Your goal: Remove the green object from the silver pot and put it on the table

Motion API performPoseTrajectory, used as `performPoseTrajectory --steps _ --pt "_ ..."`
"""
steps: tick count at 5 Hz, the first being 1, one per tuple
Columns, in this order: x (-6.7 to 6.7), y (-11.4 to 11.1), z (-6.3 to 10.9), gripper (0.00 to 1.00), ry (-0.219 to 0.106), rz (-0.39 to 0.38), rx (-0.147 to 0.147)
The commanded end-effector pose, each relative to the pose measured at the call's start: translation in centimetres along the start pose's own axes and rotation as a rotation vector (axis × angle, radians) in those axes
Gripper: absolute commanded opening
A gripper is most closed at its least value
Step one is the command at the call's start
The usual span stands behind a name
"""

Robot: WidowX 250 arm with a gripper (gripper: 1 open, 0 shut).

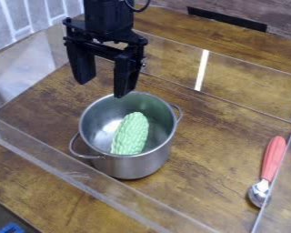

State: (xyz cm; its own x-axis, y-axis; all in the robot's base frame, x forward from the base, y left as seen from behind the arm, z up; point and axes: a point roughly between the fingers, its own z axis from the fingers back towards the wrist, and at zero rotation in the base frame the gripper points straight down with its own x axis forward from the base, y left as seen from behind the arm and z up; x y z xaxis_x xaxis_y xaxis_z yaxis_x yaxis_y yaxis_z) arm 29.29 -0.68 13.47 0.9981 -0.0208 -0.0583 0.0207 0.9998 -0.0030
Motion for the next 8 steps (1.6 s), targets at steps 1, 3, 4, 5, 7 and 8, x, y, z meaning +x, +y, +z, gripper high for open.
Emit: performPoseTrajectory --steps 1,3,4,5,7,8 --pt "0.0 -0.1 -0.7 1.00 0.007 -0.013 0.000" --pt "0.4 -0.9 -3.0 1.00 -0.037 -0.073 0.022" --pt "0.7 -1.1 -4.0 1.00 -0.057 -0.086 0.027" --pt "1.0 -1.4 -4.9 1.00 -0.072 -0.098 0.030" --pt "1.3 -1.8 -7.0 1.00 -0.096 -0.118 0.027" --pt "1.4 -1.8 -7.9 1.00 -0.103 -0.124 0.023"
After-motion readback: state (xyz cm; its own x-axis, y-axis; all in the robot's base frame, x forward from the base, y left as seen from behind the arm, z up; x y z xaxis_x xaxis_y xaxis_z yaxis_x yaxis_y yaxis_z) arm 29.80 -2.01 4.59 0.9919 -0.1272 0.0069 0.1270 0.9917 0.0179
